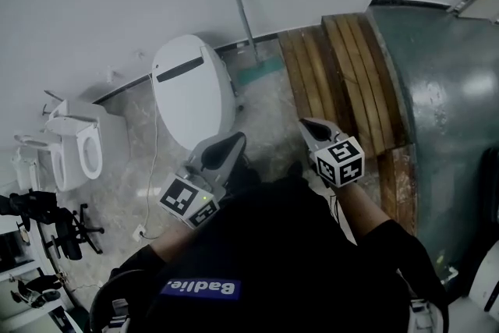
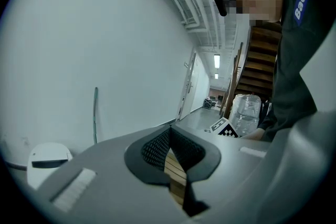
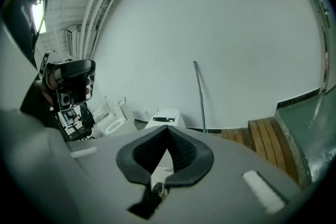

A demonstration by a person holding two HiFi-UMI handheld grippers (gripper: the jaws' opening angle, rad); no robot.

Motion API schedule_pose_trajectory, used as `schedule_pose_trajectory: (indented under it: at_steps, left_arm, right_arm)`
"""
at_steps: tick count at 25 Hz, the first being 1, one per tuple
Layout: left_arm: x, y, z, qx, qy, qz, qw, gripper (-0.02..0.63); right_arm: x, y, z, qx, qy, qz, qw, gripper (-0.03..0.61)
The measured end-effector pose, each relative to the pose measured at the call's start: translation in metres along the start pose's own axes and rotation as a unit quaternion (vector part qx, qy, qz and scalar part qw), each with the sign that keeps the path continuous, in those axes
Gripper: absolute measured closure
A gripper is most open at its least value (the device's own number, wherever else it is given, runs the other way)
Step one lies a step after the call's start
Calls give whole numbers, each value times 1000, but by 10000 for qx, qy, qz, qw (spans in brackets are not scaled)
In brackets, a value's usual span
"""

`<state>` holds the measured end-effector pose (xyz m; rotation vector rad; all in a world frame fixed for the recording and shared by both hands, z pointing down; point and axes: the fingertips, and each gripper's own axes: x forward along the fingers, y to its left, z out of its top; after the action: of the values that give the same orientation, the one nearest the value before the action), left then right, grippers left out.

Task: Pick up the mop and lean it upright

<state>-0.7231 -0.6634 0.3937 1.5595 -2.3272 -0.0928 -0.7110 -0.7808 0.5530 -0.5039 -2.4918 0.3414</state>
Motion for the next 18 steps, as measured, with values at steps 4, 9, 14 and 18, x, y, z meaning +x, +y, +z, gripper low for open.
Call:
schedule_pose_trajectory:
  at_steps: [4, 9, 14, 18]
  left_arm:
    - [4, -18, -2, 130, -79, -300, 9994, 594]
    - [-15, -29, 1, 277, -286, -533, 9978, 594]
    - [-80, -4, -8, 225, -449, -398, 9979, 594]
    - [-134, 16, -14, 115, -582, -392, 9975, 594]
  right_arm:
    - [-19, 18, 22, -173, -365, 4, 9992, 575]
    - [-41, 58, 40, -364, -706, 102, 9968, 575]
    - [-23, 137, 54, -559, -974, 375, 9930, 575]
    - [-11, 201, 65, -830, -1255, 298, 9882, 575]
